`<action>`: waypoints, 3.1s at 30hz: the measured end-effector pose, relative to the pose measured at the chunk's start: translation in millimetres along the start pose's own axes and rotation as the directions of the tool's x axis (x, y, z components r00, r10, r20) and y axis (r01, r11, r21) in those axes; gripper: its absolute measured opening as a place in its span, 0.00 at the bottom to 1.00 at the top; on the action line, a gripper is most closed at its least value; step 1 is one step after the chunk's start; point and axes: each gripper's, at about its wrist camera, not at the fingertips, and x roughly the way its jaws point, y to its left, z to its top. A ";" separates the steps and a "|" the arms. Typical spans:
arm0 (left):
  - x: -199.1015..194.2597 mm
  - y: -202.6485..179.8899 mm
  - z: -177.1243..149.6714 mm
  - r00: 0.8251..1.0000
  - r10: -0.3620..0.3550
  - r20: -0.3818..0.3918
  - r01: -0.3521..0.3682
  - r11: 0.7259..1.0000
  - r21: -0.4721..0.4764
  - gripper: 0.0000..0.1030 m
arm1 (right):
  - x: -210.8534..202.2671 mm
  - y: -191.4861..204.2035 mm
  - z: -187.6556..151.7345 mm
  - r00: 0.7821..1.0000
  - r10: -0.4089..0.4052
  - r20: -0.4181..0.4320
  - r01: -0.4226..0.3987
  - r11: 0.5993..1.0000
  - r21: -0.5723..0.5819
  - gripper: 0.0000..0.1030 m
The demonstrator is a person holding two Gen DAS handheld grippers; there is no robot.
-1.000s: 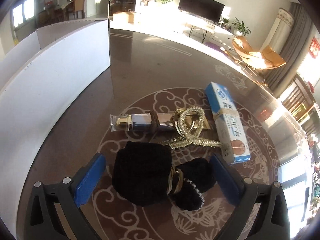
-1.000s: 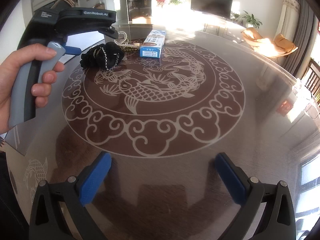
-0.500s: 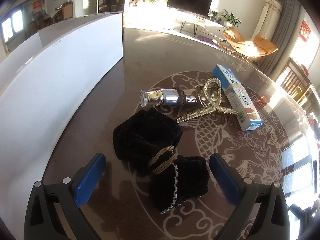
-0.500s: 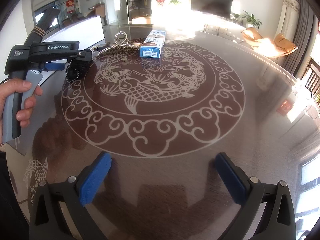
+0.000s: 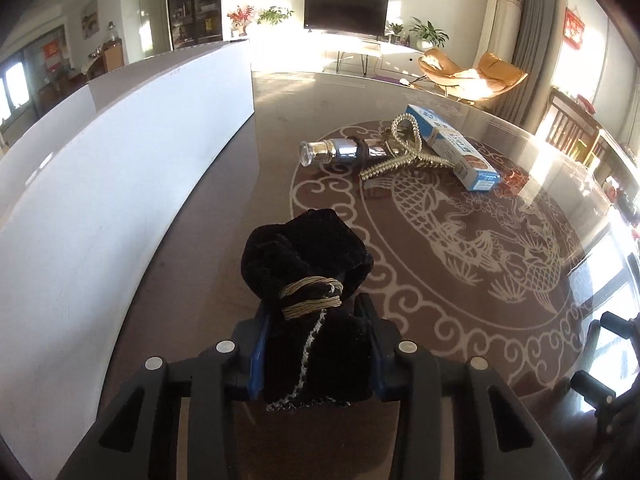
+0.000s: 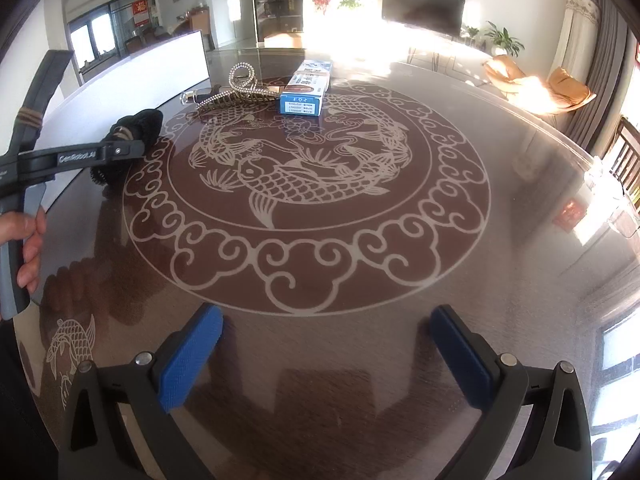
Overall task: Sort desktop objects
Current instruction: 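Lift the black velvet pouch off the table with the left tool, then close the right tool on the blue-and-white nail cream box while the left tool holds the pouch, then lift the nail cream box with the right tool while the left tool holds the pouch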
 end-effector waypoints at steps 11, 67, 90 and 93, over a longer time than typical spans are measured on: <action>-12.1 0.2 -11.7 1.000 0.006 0.007 -0.006 1.000 -0.006 0.38 | 0.6 1.5 0.0 1.000 -0.001 -0.001 0.001 1.000 -0.001 1.00; -4.1 -19.5 -18.2 0.997 0.022 -0.071 -0.019 0.999 0.051 1.00 | 13.8 -18.6 9.3 1.000 -0.022 -0.003 0.022 0.999 0.037 1.00; -3.0 -20.5 -14.7 0.995 0.014 -0.101 -0.007 0.997 0.073 1.00 | 19.9 -17.9 18.1 0.999 0.021 -0.048 -0.022 1.000 -0.020 1.00; -4.8 -22.5 -8.2 0.992 0.007 -0.126 0.004 0.996 0.088 0.82 | 24.3 -25.0 33.3 0.993 0.073 -0.096 -0.073 0.997 -0.003 0.84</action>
